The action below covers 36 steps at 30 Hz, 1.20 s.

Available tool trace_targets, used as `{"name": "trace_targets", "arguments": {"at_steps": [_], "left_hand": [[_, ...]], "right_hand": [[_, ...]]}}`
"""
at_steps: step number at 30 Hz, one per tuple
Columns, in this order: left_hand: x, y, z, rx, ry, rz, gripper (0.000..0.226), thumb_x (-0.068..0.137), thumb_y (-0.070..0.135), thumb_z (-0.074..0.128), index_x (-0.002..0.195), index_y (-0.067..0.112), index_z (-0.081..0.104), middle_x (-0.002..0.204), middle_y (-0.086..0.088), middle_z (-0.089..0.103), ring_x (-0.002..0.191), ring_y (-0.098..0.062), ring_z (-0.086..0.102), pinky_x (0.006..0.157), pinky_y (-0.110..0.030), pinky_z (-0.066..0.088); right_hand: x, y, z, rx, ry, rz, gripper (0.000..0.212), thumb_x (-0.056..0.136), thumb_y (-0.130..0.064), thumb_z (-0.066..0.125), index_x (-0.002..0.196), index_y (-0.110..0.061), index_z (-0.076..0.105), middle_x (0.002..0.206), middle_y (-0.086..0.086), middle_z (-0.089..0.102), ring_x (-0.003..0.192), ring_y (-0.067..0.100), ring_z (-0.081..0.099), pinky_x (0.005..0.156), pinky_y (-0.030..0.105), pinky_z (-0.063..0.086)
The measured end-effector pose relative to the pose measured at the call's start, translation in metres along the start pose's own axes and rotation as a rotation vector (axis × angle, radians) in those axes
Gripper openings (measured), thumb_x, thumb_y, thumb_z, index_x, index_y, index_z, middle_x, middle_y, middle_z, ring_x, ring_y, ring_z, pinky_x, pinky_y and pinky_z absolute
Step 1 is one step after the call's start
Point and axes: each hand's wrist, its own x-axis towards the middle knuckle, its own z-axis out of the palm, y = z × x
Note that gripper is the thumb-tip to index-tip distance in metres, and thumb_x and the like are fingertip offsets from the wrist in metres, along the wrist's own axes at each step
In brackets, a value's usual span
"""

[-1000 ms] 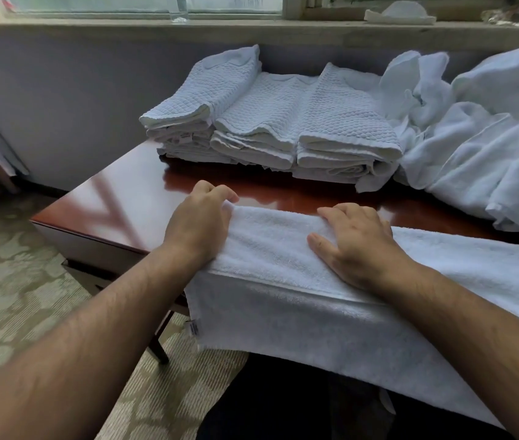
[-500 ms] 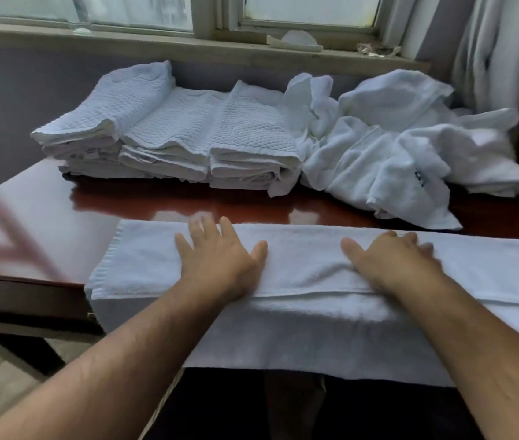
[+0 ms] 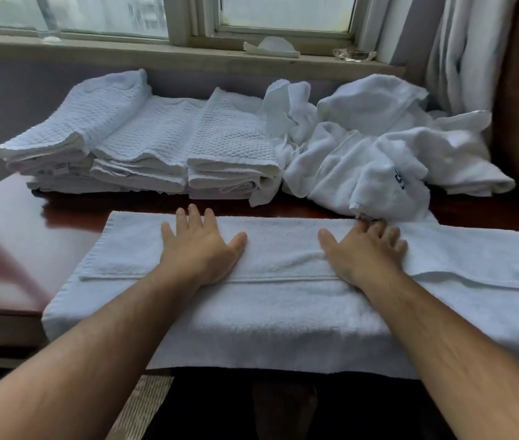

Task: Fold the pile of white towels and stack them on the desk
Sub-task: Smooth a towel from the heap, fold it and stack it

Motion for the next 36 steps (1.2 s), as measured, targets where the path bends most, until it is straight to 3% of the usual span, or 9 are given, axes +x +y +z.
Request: {"name": "trace_targets", "arguments": {"at_steps": [3,5,7,11,17,22,25,29,36], "left_hand": [[-0.002,0.018,0.001,-0.02,0.086,0.068,0.076,0.099,0.058,0.028,0.16,0.014,0.013,0.168,-0.015,0.0,0.155,-0.032,-0.006,0.124,-0.055,-0.001],[-0.005,0.053,0.004,-0.065,0.136,0.273,0.065,0.101,0.047,0.034,0.159,0.02,0.02,0.169,-0.011,0.005,0.155,-0.028,-0.002,0.125,-0.051,0.001],[-0.009,0.099,0.01,-0.109,0.123,0.545,0.061,0.102,0.046,0.037,0.159,0.027,0.025,0.169,-0.006,0.01,0.155,-0.024,0.002,0.126,-0.044,0.005],[-0.015,0.167,0.027,-0.094,0.049,0.91,0.067,0.095,0.065,0.042,0.155,0.037,0.032,0.168,0.001,0.018,0.154,-0.018,0.008,0.125,-0.039,0.011],[0.0,0.186,0.039,-0.037,0.115,0.98,0.068,0.087,0.077,0.045,0.146,0.044,0.045,0.156,0.01,0.04,0.145,-0.016,0.028,0.118,-0.036,0.022],[-0.012,0.188,0.031,-0.033,0.253,1.103,0.044,0.093,0.063,0.051,0.129,0.04,0.063,0.13,0.012,0.062,0.116,-0.018,0.055,0.095,-0.036,0.044],[-0.02,0.193,0.028,0.007,0.252,1.101,0.037,0.099,0.057,0.041,0.125,0.04,0.063,0.126,0.014,0.06,0.107,-0.017,0.055,0.081,-0.031,0.046],[-0.025,0.202,0.03,0.08,0.314,1.106,0.038,0.106,0.045,0.031,0.11,0.029,0.065,0.12,0.009,0.057,0.101,-0.018,0.051,0.077,-0.036,0.046],[-0.027,0.203,0.034,0.057,0.468,1.177,0.02,0.104,0.025,0.049,0.09,0.015,0.061,0.086,-0.002,0.057,0.074,-0.022,0.048,0.062,-0.04,0.043]], "right_hand": [[0.007,0.029,-0.009,0.095,0.103,-0.045,0.083,0.093,-0.069,0.031,0.146,-0.007,0.046,0.15,0.014,0.044,0.134,0.036,0.039,0.108,0.047,0.034],[0.017,0.057,-0.02,0.1,0.168,0.031,0.076,0.095,-0.065,0.031,0.137,-0.006,0.055,0.142,0.016,0.05,0.126,0.039,0.044,0.102,0.047,0.039],[0.031,0.089,-0.03,0.033,0.156,0.173,0.078,0.096,-0.064,0.03,0.143,-0.006,0.049,0.148,0.019,0.044,0.133,0.042,0.038,0.109,0.051,0.034],[0.047,0.143,-0.033,0.011,0.002,0.403,0.092,0.094,-0.074,0.022,0.161,-0.012,0.015,0.168,0.019,0.007,0.152,0.044,0.004,0.123,0.056,0.005],[0.072,0.162,-0.023,0.021,0.029,0.293,0.093,0.093,-0.077,0.018,0.162,-0.015,0.01,0.169,0.015,0.0,0.154,0.041,-0.003,0.124,0.053,0.0],[0.08,0.18,-0.032,0.222,0.302,0.296,0.058,0.096,-0.049,0.044,0.139,-0.012,0.056,0.148,0.015,0.048,0.136,0.041,0.038,0.112,0.048,0.032],[0.079,0.208,-0.039,0.233,0.307,0.465,0.06,0.093,-0.048,0.044,0.14,-0.011,0.051,0.143,0.017,0.05,0.13,0.043,0.041,0.107,0.048,0.034],[0.074,0.219,-0.036,0.2,0.285,0.422,0.059,0.094,-0.048,0.044,0.139,-0.009,0.05,0.141,0.017,0.052,0.129,0.041,0.042,0.106,0.049,0.034],[0.068,0.22,-0.034,0.236,0.473,0.395,0.044,0.097,-0.037,0.05,0.134,-0.014,0.052,0.133,0.014,0.056,0.126,0.035,0.045,0.101,0.052,0.036]]}}
